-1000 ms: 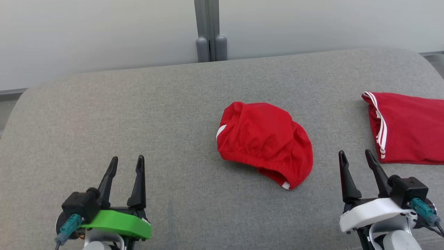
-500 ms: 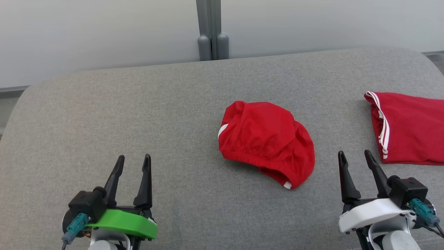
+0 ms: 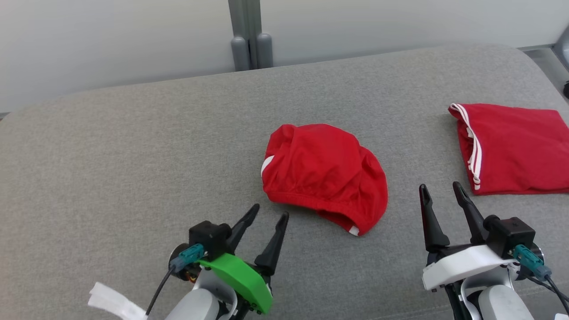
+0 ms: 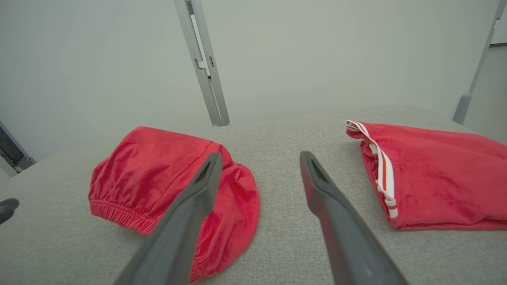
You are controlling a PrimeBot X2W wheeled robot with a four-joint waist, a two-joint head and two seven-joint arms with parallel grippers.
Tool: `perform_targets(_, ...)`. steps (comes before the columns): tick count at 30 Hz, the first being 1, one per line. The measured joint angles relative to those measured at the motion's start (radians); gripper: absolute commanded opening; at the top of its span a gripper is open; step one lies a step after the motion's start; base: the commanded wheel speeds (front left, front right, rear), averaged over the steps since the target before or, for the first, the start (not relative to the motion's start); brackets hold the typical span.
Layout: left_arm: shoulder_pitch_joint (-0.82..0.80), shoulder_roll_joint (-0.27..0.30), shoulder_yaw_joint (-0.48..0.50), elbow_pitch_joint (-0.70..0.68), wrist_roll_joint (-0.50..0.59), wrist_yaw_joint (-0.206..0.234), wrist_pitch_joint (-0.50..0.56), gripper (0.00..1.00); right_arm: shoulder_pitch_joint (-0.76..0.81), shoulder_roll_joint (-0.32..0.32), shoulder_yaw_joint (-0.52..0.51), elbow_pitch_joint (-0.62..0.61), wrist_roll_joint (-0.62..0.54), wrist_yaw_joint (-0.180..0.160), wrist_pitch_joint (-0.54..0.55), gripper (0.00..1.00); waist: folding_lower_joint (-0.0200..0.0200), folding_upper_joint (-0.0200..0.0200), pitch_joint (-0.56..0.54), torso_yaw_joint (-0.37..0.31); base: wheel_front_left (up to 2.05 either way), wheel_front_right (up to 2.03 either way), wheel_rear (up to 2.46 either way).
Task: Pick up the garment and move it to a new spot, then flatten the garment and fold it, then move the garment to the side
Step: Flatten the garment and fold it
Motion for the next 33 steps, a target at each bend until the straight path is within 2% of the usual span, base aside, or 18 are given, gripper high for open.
perform_targets(5,-0.079,-0.006,-0.134,0.078,-0.131,0.000,0.088,1.00,-0.012,0.000,0.022,0.008,0.012,0.000,-0.004,1.00,0.0000,0.0000,0.018,-0.061,0.00,0.00,0.00)
perform_targets(9,-0.144,-0.020,-0.208,0.154,-0.180,0.000,0.100,1.00,-0.022,0.000,0.025,0.016,0.016,0.000,-0.011,1.00,0.0000,0.0000,0.036,-0.116,0.00,0.00,0.00)
perform_targets(16,-0.224,-0.047,-0.261,0.300,-0.260,0.000,0.107,1.00,-0.038,-0.001,0.019,0.016,0.017,0.000,-0.023,1.00,0.0000,0.0001,0.077,-0.211,0.00,0.00,0.00)
perform_targets(24,-0.305,-0.059,-0.313,0.338,-0.384,0.000,0.082,1.00,-0.042,-0.001,0.020,0.017,0.018,0.000,-0.031,1.00,0.0000,0.0000,0.129,-0.285,0.00,0.00,0.00)
perform_targets(25,-0.319,-0.060,-0.317,0.347,-0.386,0.000,0.072,0.39,-0.044,-0.001,0.021,0.017,0.018,0.000,-0.031,1.00,0.0000,0.0000,0.134,-0.293,0.00,0.00,0.00)
perform_targets(26,-0.331,-0.060,-0.313,0.353,-0.398,0.000,0.049,0.00,-0.045,-0.001,0.023,0.018,0.018,0.000,-0.032,1.00,0.0000,0.0000,0.138,-0.299,0.00,0.00,0.00)
perform_targets(33,-0.396,-0.059,-0.342,0.295,-0.484,0.000,-0.014,0.00,-0.047,-0.001,0.005,0.021,0.017,0.000,-0.035,1.00,0.0000,0.0000,0.142,-0.300,0.00,0.00,0.00)
